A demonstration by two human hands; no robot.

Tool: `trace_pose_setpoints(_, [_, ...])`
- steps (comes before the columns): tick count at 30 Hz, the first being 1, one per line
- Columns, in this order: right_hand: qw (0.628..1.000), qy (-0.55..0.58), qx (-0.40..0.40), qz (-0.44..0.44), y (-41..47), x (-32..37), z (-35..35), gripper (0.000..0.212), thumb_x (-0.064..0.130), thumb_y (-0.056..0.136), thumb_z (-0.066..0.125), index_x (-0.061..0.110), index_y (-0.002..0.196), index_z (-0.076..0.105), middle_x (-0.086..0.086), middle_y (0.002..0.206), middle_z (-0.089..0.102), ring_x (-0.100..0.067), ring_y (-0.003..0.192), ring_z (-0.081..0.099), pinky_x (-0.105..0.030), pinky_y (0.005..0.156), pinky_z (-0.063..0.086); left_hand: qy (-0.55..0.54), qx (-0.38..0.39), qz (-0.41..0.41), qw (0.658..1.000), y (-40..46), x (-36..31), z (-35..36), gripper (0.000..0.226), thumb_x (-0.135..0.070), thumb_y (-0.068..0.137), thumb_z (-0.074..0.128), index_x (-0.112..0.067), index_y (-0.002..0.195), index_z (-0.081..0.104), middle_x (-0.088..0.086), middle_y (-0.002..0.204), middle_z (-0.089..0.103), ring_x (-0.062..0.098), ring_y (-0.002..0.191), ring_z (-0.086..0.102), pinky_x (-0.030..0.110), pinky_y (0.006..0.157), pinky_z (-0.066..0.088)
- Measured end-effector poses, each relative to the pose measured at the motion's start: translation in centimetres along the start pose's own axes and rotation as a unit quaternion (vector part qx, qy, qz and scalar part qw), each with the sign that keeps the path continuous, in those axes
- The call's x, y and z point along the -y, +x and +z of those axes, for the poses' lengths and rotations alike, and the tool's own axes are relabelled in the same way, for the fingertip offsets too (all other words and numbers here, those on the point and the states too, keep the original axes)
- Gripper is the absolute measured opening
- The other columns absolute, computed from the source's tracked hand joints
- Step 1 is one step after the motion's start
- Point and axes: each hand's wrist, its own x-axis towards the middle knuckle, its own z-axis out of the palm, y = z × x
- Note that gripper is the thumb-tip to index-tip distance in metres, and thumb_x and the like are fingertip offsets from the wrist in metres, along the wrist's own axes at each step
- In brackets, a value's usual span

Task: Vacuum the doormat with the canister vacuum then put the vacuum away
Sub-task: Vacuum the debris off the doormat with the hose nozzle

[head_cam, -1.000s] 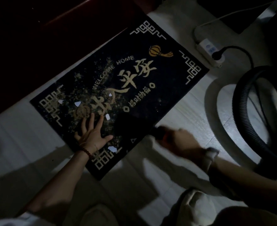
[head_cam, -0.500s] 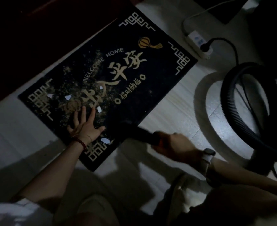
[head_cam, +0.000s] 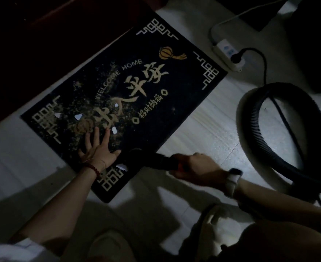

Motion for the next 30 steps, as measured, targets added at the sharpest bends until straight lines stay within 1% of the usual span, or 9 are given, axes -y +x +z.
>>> trace_pose_setpoints(3, [0.992, 0.018, -0.089, 0.088, 1.2, -4.6, -3.8, 0.032, 0.046, 0.09, 0.051, 0.03, 0.118, 0.053, 0.002, 0.084, 0.06, -0.021, 0.074, 0.058, -0.033, 0.069, 0.048, 0.001, -0.001, 0.003, 1.0, 0.2, 0.2, 0.1, 0.081, -0.056, 0.088, 0.046, -0.038, 0.146, -0.008, -0.006, 0.155, -0.023, 0.024, 0.143, -0.018, 0.057, 0.113, 0.009])
trace_pose_setpoints(6, [0.96, 0.051, -0.201, 0.19, 2.0, -7.6, -6.3, 0.035, 0.048, 0.089, 0.051, 0.026, 0.116, 0.054, -0.006, 0.086, 0.066, -0.029, 0.072, 0.063, -0.042, 0.069, 0.055, 0.005, 0.0, 0.0, 1.0, 0.2, 0.1, 0.1, 0.082, -0.056, 0.088, 0.046, -0.037, 0.146, -0.009, -0.006, 0.155, -0.023, 0.025, 0.143, -0.018, 0.057, 0.113, 0.009])
trace_pose_setpoints(8, [0.947, 0.054, -0.241, 0.207, 2.2, -7.4, -5.6, 0.036, 0.048, 0.089, 0.05, 0.025, 0.116, 0.053, -0.007, 0.087, 0.065, -0.03, 0.074, 0.062, -0.037, 0.067, 0.053, 0.007, -0.002, -0.003, 1.0, 0.1, -0.1, 0.1, 0.082, -0.055, 0.089, 0.045, -0.037, 0.146, -0.01, -0.005, 0.154, -0.024, 0.025, 0.142, -0.019, 0.057, 0.113, 0.008])
trace_pose_setpoints(13, [0.991, 0.04, -0.091, 0.089, 0.5, -3.3, -1.9, 0.03, 0.045, 0.09, 0.05, 0.03, 0.117, 0.052, -0.001, 0.085, 0.062, -0.018, 0.068, 0.056, -0.033, 0.068, 0.049, 0.003, -0.009, -0.003, 1.0, 0.1, -0.1, 0.2, 0.082, -0.054, 0.089, 0.046, -0.037, 0.146, -0.01, -0.005, 0.155, -0.023, 0.025, 0.143, -0.018, 0.057, 0.113, 0.009])
trace_pose_setpoints(17, [0.966, 0.112, -0.165, 0.162, 1.5, -7.3, -6.6, 0.029, 0.043, 0.091, 0.051, 0.026, 0.114, 0.055, 0.0, 0.075, 0.063, -0.015, 0.052, 0.056, -0.034, 0.06, 0.053, 0.009, -0.009, -0.001, 1.0, 0.3, 0.1, 0.3, 0.083, -0.056, 0.088, 0.045, -0.037, 0.146, -0.011, -0.005, 0.155, -0.023, 0.025, 0.143, -0.018, 0.056, 0.114, 0.009])
trace_pose_setpoints(20, [0.939, 0.118, -0.24, 0.219, 2.1, -8.8, -8.4, 0.031, 0.045, 0.089, 0.052, 0.022, 0.109, 0.057, -0.002, 0.075, 0.064, -0.023, 0.056, 0.063, -0.039, 0.06, 0.057, 0.005, -0.007, -0.003, 1.0, 0.3, 0.0, 0.3, 0.082, -0.056, 0.088, 0.045, -0.037, 0.145, -0.011, -0.005, 0.154, -0.024, 0.025, 0.143, -0.018, 0.056, 0.114, 0.01])
trace_pose_setpoints(25, [0.993, 0.036, -0.084, 0.074, 0.9, -2.7, -1.7, 0.029, 0.043, 0.09, 0.049, 0.026, 0.114, 0.053, 0.003, 0.08, 0.058, -0.019, 0.069, 0.056, -0.03, 0.064, 0.045, -0.002, -0.006, -0.011, 1.0, 0.2, -0.3, 0.2, 0.082, -0.053, 0.089, 0.045, -0.036, 0.146, -0.011, -0.005, 0.155, -0.023, 0.025, 0.142, -0.02, 0.056, 0.115, 0.007])
trace_pose_setpoints(28, [0.986, 0.033, -0.134, 0.089, 1.5, -4.5, -3.4, 0.032, 0.043, 0.09, 0.051, 0.029, 0.119, 0.053, 0.001, 0.084, 0.06, -0.023, 0.075, 0.059, -0.028, 0.065, 0.041, -0.01, -0.008, -0.015, 1.0, 0.2, -0.5, 0.2, 0.082, -0.051, 0.089, 0.047, -0.036, 0.146, -0.01, -0.004, 0.155, -0.022, 0.025, 0.142, -0.02, 0.056, 0.114, 0.007])
trace_pose_setpoints(30, [0.963, 0.095, -0.201, 0.154, 2.4, -7.3, -6.2, 0.033, 0.041, 0.09, 0.052, 0.022, 0.117, 0.056, -0.003, 0.084, 0.062, -0.024, 0.068, 0.06, -0.035, 0.066, 0.05, -0.009, -0.004, -0.017, 1.0, 0.0, -0.8, 0.1, 0.082, -0.048, 0.09, 0.048, -0.033, 0.147, -0.008, -0.002, 0.155, -0.021, 0.026, 0.142, -0.019, 0.056, 0.115, 0.007])
